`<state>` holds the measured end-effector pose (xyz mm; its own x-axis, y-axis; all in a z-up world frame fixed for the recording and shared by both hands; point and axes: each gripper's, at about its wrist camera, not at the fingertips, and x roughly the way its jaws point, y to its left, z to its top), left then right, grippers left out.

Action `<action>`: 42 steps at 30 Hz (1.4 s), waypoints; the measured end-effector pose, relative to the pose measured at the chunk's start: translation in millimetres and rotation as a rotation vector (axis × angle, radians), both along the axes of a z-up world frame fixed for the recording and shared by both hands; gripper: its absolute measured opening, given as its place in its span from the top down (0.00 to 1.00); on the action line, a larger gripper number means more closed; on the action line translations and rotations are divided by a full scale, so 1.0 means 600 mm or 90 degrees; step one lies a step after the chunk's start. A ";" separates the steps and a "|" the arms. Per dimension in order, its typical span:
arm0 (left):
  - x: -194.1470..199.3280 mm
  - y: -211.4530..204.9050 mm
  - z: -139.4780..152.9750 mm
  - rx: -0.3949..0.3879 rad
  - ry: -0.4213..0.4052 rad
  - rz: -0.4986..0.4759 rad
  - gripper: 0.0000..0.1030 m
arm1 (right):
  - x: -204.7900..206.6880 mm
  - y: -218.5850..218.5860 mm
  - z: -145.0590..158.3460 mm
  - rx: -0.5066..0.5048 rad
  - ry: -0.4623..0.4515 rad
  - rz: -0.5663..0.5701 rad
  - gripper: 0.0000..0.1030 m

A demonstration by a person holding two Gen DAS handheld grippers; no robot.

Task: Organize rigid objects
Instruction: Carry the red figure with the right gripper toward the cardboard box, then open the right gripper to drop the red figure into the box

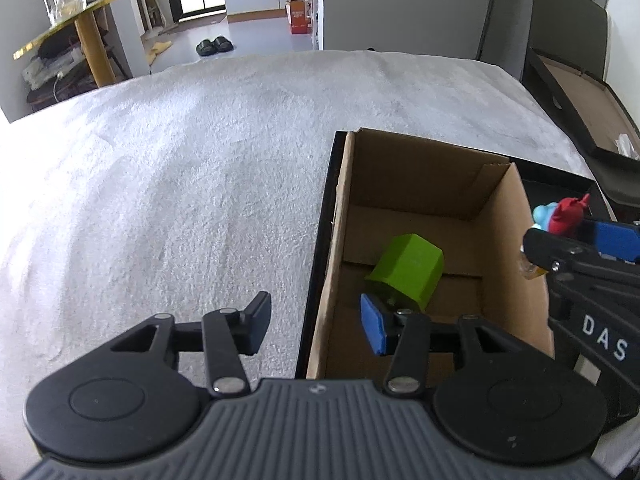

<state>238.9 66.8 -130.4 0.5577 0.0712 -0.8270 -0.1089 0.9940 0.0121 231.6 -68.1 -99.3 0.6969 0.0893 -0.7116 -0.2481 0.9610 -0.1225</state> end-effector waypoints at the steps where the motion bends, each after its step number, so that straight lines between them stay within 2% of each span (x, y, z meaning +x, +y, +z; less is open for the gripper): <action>1: 0.002 0.002 -0.003 -0.006 0.001 0.000 0.57 | 0.003 0.003 -0.002 -0.001 0.002 0.003 0.63; 4: 0.005 0.001 -0.011 -0.007 -0.002 -0.004 0.61 | 0.015 0.011 -0.008 -0.004 0.008 0.009 0.63; 9: 0.014 0.002 -0.023 -0.031 0.006 0.001 0.78 | 0.033 0.023 -0.010 -0.008 0.007 0.028 0.63; 12: 0.019 0.005 -0.028 -0.038 0.007 0.010 0.82 | 0.042 0.034 -0.007 -0.017 0.003 0.055 0.63; 20: 0.024 0.017 -0.032 -0.055 0.007 0.033 0.83 | 0.061 0.066 -0.002 -0.070 -0.005 0.135 0.63; 25: 0.022 0.019 -0.032 -0.063 0.005 0.032 0.87 | 0.069 0.081 0.005 -0.078 -0.017 0.178 0.62; 28: 0.022 0.018 -0.033 -0.064 0.006 0.033 0.89 | 0.069 0.081 0.013 -0.087 -0.033 0.171 0.57; 35: 0.022 0.012 -0.030 -0.053 0.013 0.031 0.89 | 0.057 0.055 0.008 -0.084 -0.016 0.151 0.56; 42: 0.019 -0.008 -0.013 -0.026 0.015 0.021 0.84 | 0.032 0.015 0.010 -0.073 -0.016 0.112 0.42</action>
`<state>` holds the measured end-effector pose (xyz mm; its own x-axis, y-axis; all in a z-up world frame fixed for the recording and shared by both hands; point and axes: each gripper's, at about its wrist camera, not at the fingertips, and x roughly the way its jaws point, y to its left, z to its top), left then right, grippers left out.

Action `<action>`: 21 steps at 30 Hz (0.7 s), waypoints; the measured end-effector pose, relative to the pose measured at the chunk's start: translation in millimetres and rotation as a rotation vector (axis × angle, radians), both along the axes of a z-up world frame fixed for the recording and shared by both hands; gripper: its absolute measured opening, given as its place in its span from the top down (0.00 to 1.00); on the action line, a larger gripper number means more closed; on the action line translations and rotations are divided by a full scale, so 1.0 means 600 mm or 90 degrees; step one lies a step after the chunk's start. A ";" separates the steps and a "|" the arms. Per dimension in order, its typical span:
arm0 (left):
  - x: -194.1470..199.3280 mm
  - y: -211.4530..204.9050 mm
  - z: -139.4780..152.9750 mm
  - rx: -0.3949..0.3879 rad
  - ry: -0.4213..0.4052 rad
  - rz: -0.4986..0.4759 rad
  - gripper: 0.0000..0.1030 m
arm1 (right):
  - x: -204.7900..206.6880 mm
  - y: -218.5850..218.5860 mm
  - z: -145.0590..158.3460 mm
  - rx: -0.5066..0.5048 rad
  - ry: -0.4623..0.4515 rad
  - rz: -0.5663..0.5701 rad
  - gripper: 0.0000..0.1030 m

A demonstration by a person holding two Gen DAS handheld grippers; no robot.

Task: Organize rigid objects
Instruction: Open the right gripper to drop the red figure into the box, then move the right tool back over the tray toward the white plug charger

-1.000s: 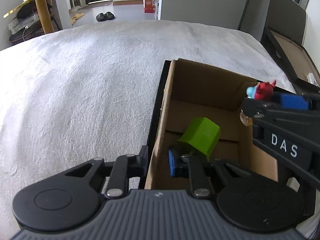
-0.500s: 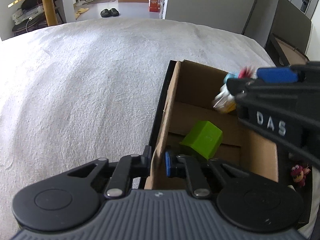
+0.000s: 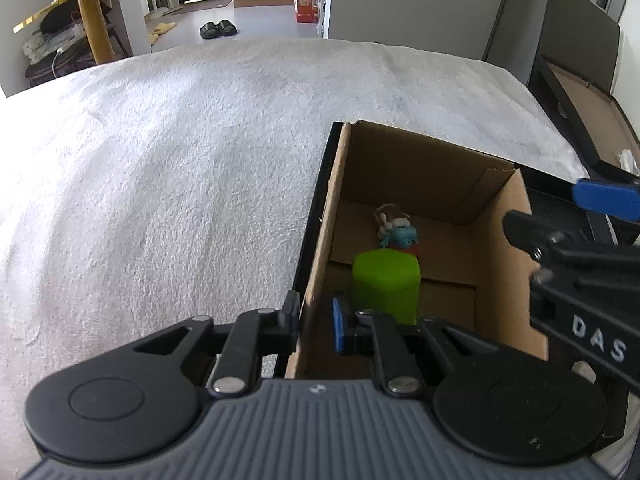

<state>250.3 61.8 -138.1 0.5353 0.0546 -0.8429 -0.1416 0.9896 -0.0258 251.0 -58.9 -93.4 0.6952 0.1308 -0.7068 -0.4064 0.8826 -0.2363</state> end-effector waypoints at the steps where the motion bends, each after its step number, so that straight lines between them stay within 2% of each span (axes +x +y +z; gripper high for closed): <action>1: -0.001 -0.004 0.003 0.003 -0.001 -0.002 0.83 | -0.003 -0.007 0.001 0.003 -0.002 -0.005 0.41; 3: -0.005 -0.011 0.010 0.012 -0.006 -0.006 0.81 | -0.009 -0.019 0.005 0.010 -0.006 -0.016 0.35; 16: -0.041 -0.052 0.054 0.042 -0.038 -0.026 0.80 | -0.056 -0.099 0.019 0.071 -0.012 -0.075 0.32; 18: -0.046 -0.060 0.061 0.049 -0.044 -0.030 0.80 | -0.063 -0.109 0.020 0.078 -0.016 -0.083 0.23; 21: -0.054 -0.072 0.071 0.065 -0.051 -0.037 0.80 | -0.075 -0.125 0.022 0.091 -0.023 -0.095 0.15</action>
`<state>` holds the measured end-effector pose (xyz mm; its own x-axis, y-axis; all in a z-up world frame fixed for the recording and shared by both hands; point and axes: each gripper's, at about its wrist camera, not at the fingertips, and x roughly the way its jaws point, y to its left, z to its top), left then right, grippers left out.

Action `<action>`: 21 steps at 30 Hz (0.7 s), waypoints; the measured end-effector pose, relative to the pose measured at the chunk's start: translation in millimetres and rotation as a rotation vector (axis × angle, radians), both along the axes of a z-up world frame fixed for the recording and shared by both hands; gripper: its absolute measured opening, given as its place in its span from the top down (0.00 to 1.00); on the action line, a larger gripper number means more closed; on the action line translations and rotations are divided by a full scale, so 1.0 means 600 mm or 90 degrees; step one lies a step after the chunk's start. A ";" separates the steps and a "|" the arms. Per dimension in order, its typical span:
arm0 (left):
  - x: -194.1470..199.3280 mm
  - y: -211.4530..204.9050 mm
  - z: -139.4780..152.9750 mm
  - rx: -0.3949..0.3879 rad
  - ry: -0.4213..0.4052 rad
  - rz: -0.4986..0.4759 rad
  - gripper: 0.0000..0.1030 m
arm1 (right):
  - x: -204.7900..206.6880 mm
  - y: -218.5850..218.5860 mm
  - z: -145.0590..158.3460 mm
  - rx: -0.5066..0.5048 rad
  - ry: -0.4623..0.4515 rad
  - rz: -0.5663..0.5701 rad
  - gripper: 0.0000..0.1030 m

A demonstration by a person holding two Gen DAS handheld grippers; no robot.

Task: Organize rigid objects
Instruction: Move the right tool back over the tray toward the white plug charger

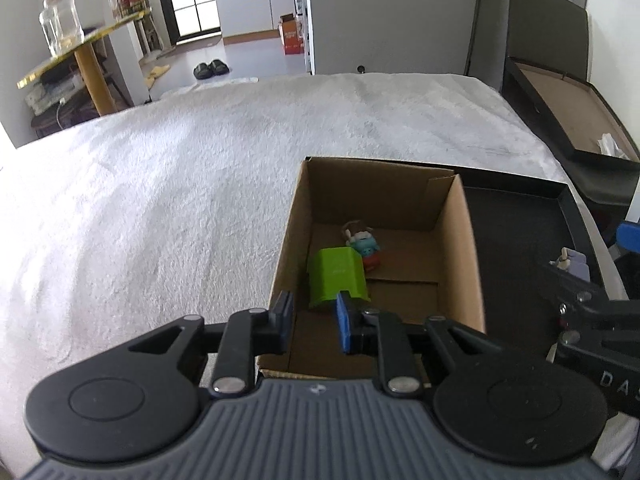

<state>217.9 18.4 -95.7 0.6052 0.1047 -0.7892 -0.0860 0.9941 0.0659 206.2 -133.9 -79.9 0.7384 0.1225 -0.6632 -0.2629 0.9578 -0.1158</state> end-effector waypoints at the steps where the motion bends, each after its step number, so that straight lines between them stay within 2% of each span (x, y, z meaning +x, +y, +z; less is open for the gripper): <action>1: -0.002 -0.004 0.002 0.003 0.000 -0.003 0.80 | -0.003 -0.006 0.000 0.005 0.000 -0.005 0.15; 4: -0.004 -0.017 0.006 0.005 0.009 -0.016 0.80 | -0.011 -0.021 0.000 0.020 0.001 -0.018 0.13; 7: -0.009 -0.028 0.008 0.016 0.011 -0.020 0.74 | -0.019 -0.035 -0.002 0.033 0.002 -0.027 0.11; 12: -0.017 -0.046 0.009 0.034 0.015 -0.022 0.57 | -0.032 -0.057 -0.009 0.053 0.003 -0.042 0.08; 19: -0.022 -0.072 0.008 0.061 0.017 -0.032 0.46 | -0.039 -0.087 -0.020 0.085 0.008 -0.065 0.06; 21: -0.022 -0.079 0.006 0.068 0.017 -0.036 0.43 | -0.042 -0.093 -0.024 0.083 0.004 -0.067 0.03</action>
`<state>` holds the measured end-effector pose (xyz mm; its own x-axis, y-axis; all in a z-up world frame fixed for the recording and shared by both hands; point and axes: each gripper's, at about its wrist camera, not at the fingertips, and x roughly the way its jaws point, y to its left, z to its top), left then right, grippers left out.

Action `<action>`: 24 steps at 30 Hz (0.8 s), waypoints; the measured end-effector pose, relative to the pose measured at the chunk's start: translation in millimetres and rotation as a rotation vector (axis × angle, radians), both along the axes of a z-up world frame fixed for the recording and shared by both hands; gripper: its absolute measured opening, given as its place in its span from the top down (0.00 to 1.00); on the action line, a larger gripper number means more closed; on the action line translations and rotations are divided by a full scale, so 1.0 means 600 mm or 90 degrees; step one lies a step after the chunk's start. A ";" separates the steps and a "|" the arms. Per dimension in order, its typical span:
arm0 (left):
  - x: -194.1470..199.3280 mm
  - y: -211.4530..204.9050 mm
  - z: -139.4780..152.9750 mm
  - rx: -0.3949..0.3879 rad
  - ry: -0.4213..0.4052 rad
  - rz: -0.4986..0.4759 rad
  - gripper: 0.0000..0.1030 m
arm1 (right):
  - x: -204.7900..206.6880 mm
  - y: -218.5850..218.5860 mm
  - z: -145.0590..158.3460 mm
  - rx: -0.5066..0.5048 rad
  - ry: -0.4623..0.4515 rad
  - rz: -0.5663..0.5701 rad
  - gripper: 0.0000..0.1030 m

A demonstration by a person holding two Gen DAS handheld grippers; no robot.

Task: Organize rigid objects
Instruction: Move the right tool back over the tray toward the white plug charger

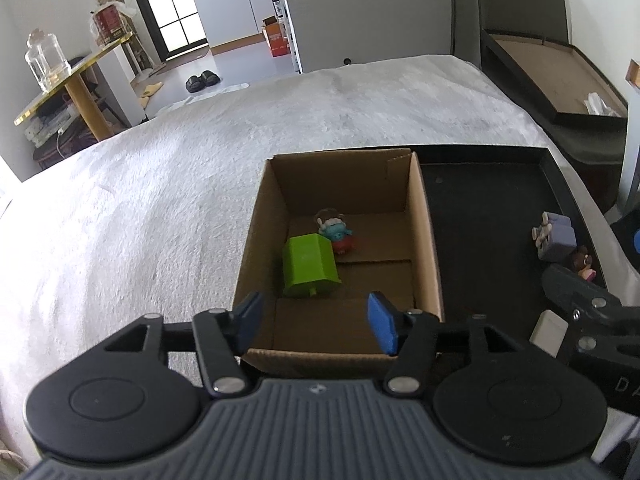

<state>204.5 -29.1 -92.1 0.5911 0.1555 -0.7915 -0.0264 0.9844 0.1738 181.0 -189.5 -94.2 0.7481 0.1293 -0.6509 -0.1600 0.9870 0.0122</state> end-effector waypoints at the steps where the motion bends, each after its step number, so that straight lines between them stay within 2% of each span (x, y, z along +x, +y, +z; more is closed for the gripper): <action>1: 0.000 -0.004 -0.001 0.004 0.000 -0.003 0.42 | -0.001 -0.004 -0.002 0.004 0.000 -0.003 0.02; 9: 0.000 -0.028 -0.006 0.034 -0.002 -0.010 0.36 | 0.000 -0.034 -0.028 0.040 0.016 -0.027 0.00; 24: 0.009 -0.067 -0.028 0.082 0.011 -0.029 0.35 | -0.007 -0.075 -0.072 0.085 0.043 -0.050 0.01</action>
